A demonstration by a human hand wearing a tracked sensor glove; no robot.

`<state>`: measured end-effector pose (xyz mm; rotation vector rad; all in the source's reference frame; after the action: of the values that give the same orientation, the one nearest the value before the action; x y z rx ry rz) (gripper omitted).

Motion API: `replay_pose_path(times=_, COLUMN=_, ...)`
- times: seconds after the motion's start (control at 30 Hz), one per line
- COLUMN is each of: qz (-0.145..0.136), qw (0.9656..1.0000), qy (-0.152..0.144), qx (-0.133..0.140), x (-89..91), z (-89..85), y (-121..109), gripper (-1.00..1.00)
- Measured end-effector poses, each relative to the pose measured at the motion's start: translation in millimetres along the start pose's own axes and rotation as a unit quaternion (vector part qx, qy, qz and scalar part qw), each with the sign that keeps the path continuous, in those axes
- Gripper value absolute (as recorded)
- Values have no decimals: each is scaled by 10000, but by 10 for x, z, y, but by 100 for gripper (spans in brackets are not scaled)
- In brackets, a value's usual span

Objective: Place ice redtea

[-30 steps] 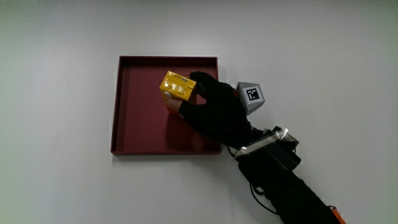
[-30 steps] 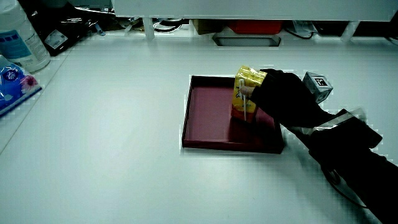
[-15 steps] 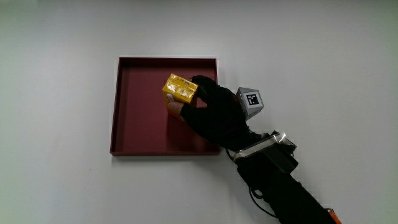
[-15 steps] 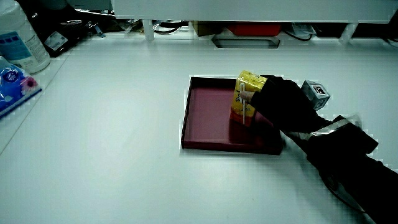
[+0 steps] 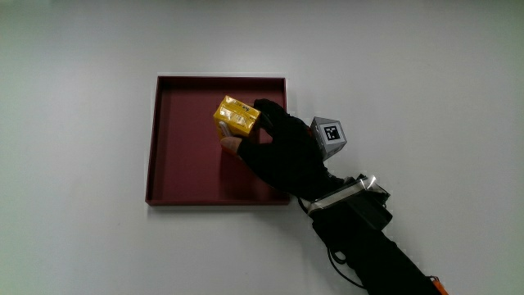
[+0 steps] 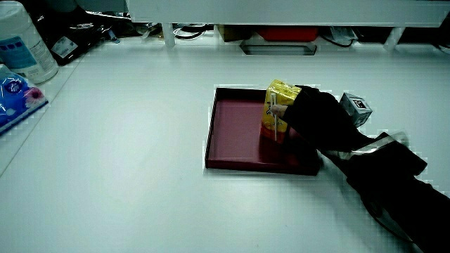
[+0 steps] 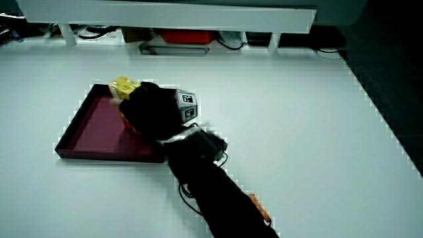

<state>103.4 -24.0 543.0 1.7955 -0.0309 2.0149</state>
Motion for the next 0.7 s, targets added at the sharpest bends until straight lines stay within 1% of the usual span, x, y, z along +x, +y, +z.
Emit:
replay_pose_path(times=0.03, qz=-69, qw=10000, qy=39, qx=-46, x=7, z=2, y=-10, gripper=-57)
replay_pose_path(times=0.1, qz=-112, qw=9999, qy=14, qx=-82, x=-16, z=6, y=-30, gripper=-64)
replay_pose_path(times=0.13, qz=-108, qw=9998, qy=95, qx=-166, x=-16, z=14, y=-35, gripper=-68)
replay_pose_path(times=0.17, qz=-108, qw=9997, qy=60, qx=-210, x=-18, z=28, y=-46, gripper=-71)
replay_pose_path(times=0.2, qz=-138, qw=9997, qy=-11, qx=-204, x=-60, z=33, y=-75, gripper=-75)
replay_pose_path(times=0.23, qz=-99, qw=9996, qy=-37, qx=-248, x=-98, z=42, y=-99, gripper=-79)
replay_pose_path(times=0.27, qz=-119, qw=9994, qy=-101, qx=-312, x=-128, z=61, y=-121, gripper=-82)
replay_pose_path(times=0.3, qz=-162, qw=9993, qy=-121, qx=-307, x=-212, z=59, y=-168, gripper=-86)
replay_pose_path(times=0.33, qz=-178, qw=9991, qy=-179, qx=-345, x=-244, z=85, y=-202, gripper=-89)
replay_pose_path(times=0.37, qz=-196, qw=9989, qy=-221, qx=-363, x=-335, z=90, y=-259, gripper=-93)
replay_pose_path(times=0.4, qz=-109, qw=9984, qy=-361, qx=-420, x=-360, z=126, y=-288, gripper=-96)
replay_pose_path(times=0.43, qz=-240, qw=9976, qy=-394, qx=-510, x=-456, z=128, y=-340, gripper=-100)
replay_pose_path(times=0.47, qz=-407, qw=9969, qy=-436, qx=-505, x=-548, z=138, y=-407, gripper=-100)
replay_pose_path(times=0.53, qz=-468, qw=9955, qy=-573, qx=-586, x=-680, z=193, y=-515, gripper=-100)
replay_pose_path(times=0.57, qz=-408, qw=9941, qy=-813, qx=-586, x=-610, z=290, y=-544, gripper=-100)
replay_pose_path(times=0.7, qz=-322, qw=9932, qy=-884, qx=-680, x=-796, z=468, y=-776, gripper=-100)
